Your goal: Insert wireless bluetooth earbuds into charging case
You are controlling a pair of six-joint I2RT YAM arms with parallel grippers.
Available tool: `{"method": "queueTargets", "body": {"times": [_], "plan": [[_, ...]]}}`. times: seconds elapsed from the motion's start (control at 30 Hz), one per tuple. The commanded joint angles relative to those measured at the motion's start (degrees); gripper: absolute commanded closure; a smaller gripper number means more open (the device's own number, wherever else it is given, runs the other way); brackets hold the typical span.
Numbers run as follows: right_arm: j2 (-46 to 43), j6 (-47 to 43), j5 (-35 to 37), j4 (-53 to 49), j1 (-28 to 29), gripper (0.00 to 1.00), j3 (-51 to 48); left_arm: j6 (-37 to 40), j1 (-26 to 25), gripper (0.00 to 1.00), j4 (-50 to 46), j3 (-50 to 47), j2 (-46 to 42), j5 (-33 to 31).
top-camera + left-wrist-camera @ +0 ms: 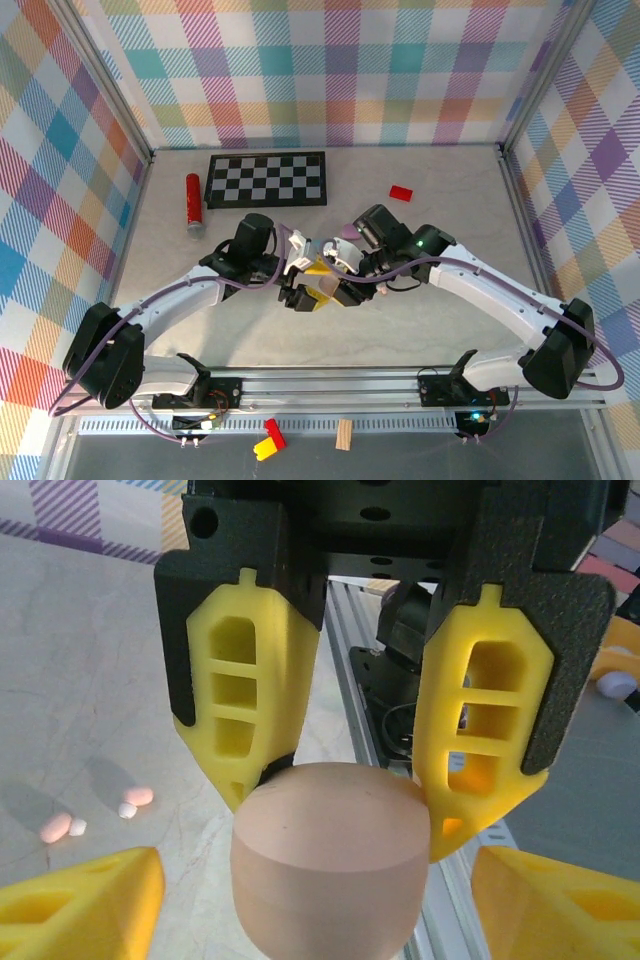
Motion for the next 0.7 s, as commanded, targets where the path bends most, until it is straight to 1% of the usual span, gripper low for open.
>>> {"method": "queueTargets", "body": {"times": [0.0,0.13,0.43,0.5,0.6,0.67], "plan": [[-0.3,-1.9,-2.5,0.0,-0.6,0.71,1.4,2.8,-0.6,0.26,-2.3,1.4,0.0,3.0],[-0.7,-1.8,-3.5,0.4,-0.9,0.71,1.2,2.8,-0.6,0.34,-2.4,1.6,0.2,3.3],[-0.1,-2.5,-4.8,0.2,-0.8,0.70,1.1,2.9,-0.6,0.60,-2.6,2.2,0.3,4.2],[-0.6,-1.9,-4.6,0.8,-1.0,0.67,0.9,2.9,-0.6,0.66,-2.6,2.1,0.1,4.3],[-2.1,0.0,-6.1,2.9,-2.6,0.60,-0.3,2.9,-0.6,0.66,-2.0,1.7,-0.2,4.3],[-3.2,1.3,-8.3,4.4,-4.3,0.51,-1.3,2.7,-0.6,0.66,-1.5,1.4,-0.4,4.0]]}}
